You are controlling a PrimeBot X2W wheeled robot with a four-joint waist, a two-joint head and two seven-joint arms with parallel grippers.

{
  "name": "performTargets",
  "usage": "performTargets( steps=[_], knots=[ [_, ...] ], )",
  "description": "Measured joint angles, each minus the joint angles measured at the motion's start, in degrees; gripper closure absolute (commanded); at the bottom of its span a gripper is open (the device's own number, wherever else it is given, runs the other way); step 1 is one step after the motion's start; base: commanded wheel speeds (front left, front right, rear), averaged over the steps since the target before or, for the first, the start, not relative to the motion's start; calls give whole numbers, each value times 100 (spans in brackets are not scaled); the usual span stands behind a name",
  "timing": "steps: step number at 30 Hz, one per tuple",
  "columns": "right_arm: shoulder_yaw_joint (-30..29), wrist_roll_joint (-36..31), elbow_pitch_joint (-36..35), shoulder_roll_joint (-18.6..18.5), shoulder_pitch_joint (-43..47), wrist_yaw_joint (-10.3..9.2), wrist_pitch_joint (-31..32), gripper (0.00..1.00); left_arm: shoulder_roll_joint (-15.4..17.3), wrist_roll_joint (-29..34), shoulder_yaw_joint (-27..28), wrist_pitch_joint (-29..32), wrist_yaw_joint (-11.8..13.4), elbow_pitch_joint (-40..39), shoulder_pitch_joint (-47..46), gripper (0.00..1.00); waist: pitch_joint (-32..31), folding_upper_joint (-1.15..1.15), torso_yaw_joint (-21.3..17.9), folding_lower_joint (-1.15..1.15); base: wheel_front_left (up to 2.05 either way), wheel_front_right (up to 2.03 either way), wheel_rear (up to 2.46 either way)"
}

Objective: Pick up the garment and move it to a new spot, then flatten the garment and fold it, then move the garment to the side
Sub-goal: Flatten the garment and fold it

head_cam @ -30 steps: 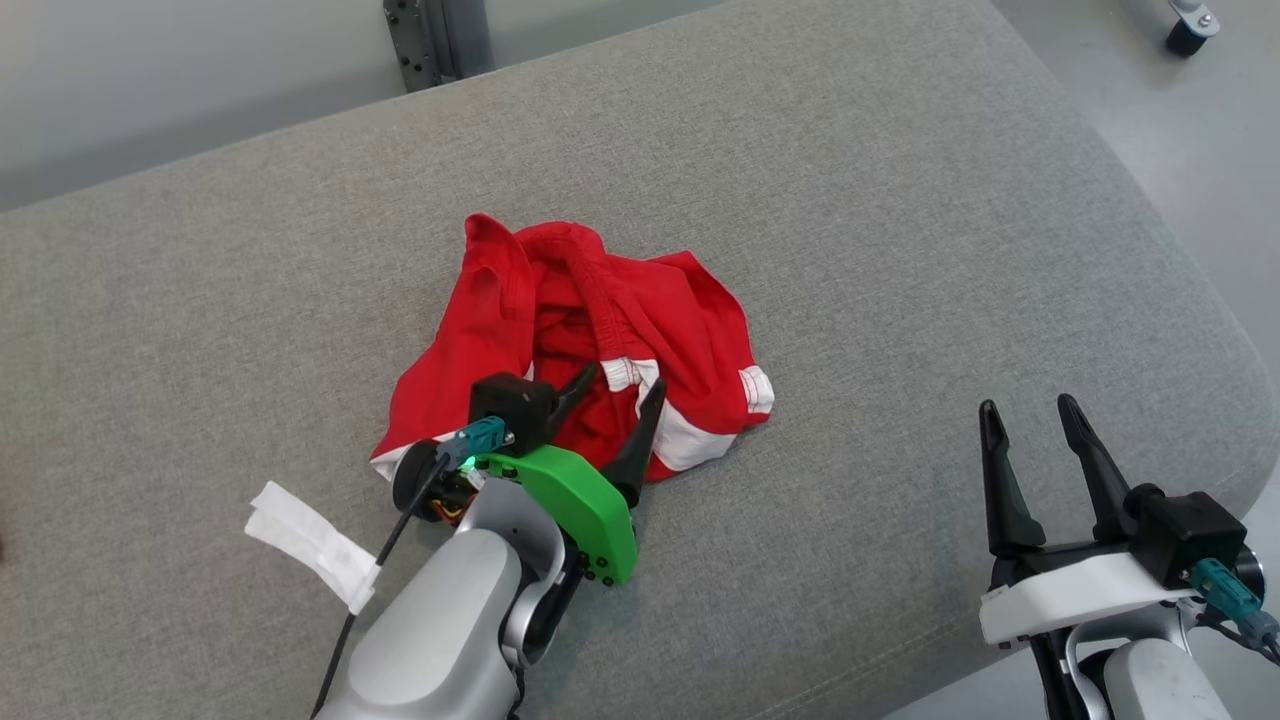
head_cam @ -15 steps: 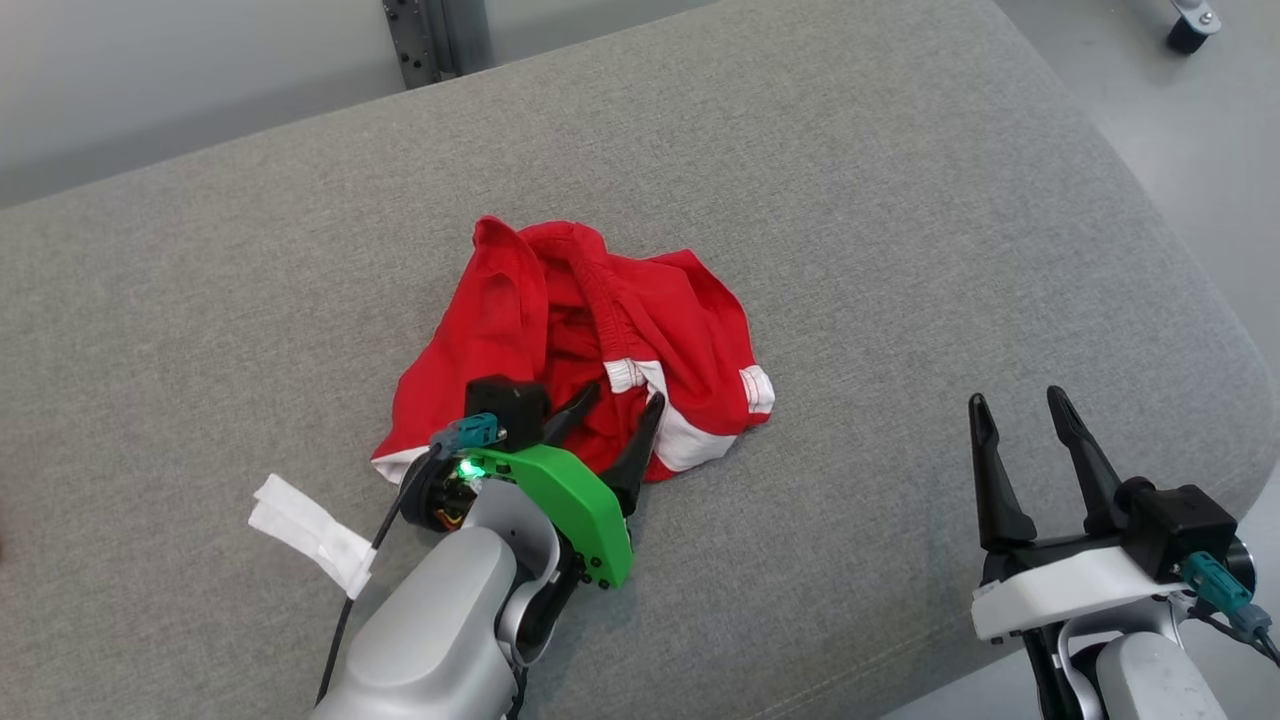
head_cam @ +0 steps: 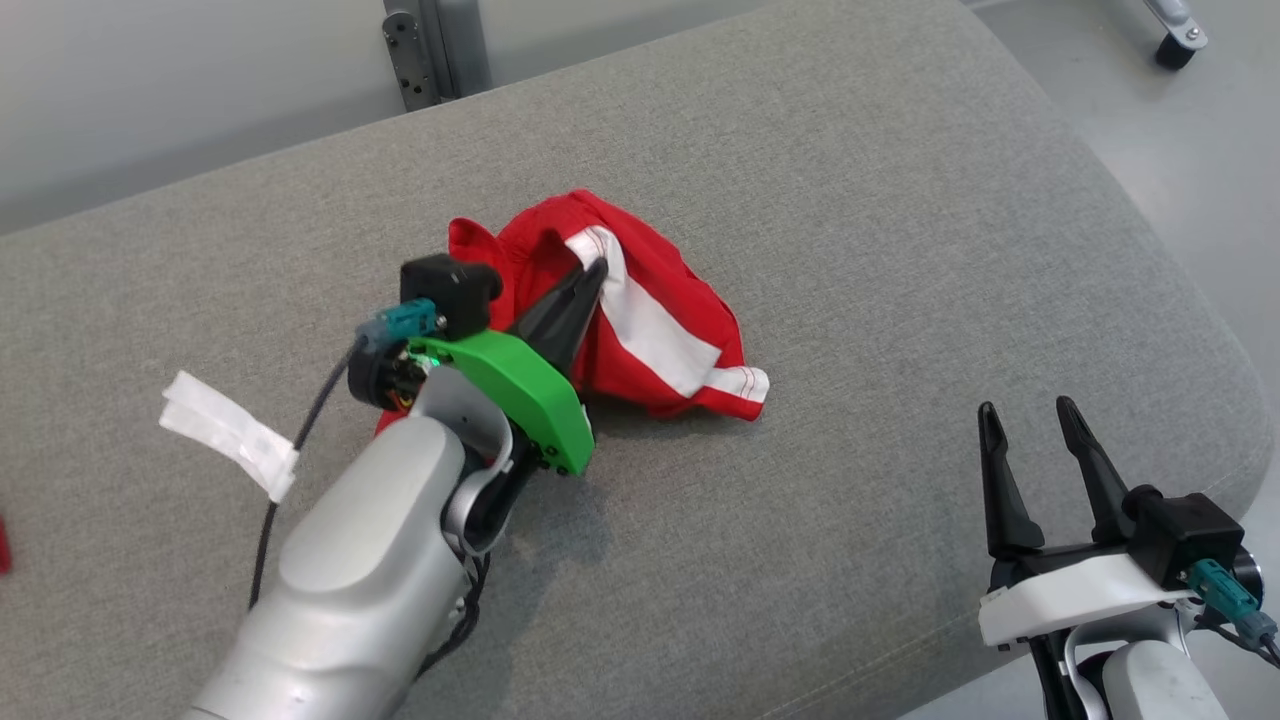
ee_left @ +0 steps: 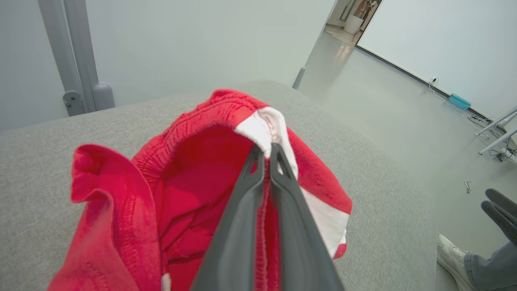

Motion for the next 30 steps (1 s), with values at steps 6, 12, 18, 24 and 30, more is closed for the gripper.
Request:
performTargets(
  steps=[6, 12, 18, 24, 30],
  knots=[
    [30, 0, 32, -10, 2, 0, 0, 0, 477, -379, 110, 880, -80, -610, -611, 100, -142, 0, 35, 0, 0, 0, 0],
    [135, 3, 52, -40, -16, 0, 0, 0, 1095, -1098, 158, 2176, -114, -1311, -1209, 100, -234, 0, -39, 0, 0, 0, 0],
    [194, 53, 83, -10, -24, 0, 0, 0, 1627, -1121, 360, 2715, -47, -1608, -1869, 100, -256, 0, -215, 0, 0, 0, 0],
    [232, 105, 123, 35, -25, 0, 0, 0, 1618, -912, 449, 2627, 87, -1611, -2427, 100, -241, 0, -364, 0, 0, 0, 0],
    [181, 113, 110, 54, -29, 0, 0, 0, 1505, -840, 417, 2393, 25, -1674, -2587, 100, -186, 0, -418, 0, 0, 0, 0]
  ],
)
